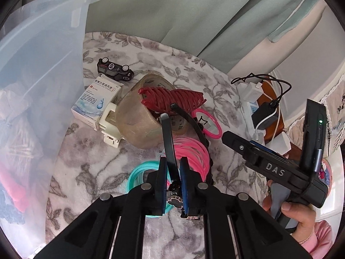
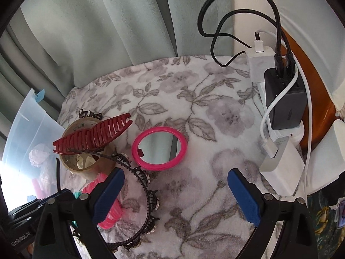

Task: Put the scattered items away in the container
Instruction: 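Grasp the black headband with the left tool while the right tool grasps the pink mirror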

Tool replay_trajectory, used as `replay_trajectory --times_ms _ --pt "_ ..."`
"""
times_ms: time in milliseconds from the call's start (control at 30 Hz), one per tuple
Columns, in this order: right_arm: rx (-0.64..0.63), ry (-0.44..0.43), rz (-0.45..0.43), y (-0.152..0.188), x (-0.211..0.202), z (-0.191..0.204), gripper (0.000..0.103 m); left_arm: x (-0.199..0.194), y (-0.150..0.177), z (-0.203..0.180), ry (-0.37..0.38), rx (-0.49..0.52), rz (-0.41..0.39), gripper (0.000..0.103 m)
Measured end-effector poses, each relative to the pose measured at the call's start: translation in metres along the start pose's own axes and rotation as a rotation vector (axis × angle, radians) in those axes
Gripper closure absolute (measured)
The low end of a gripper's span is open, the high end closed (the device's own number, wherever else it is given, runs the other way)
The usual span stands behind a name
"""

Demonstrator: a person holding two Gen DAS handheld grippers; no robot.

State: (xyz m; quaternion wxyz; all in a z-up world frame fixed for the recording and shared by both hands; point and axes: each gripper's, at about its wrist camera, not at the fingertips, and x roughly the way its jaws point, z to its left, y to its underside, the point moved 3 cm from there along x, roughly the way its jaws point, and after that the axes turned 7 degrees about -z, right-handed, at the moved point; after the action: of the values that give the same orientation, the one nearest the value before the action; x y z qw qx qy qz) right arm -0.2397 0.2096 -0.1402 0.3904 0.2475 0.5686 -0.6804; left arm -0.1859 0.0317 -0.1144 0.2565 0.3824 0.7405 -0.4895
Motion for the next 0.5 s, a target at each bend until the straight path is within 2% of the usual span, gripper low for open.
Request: replay_trajectory --times_ms 400,500 --pt "-0.084 -0.007 0.100 -0.005 0.049 0.023 0.005 -0.045 -0.014 -0.005 0.018 0.027 -0.063 0.095" --pt "-0.141 0.000 0.123 -0.005 0.060 0.034 0.005 -0.049 -0.015 -0.003 0.021 0.023 -0.065 0.095"
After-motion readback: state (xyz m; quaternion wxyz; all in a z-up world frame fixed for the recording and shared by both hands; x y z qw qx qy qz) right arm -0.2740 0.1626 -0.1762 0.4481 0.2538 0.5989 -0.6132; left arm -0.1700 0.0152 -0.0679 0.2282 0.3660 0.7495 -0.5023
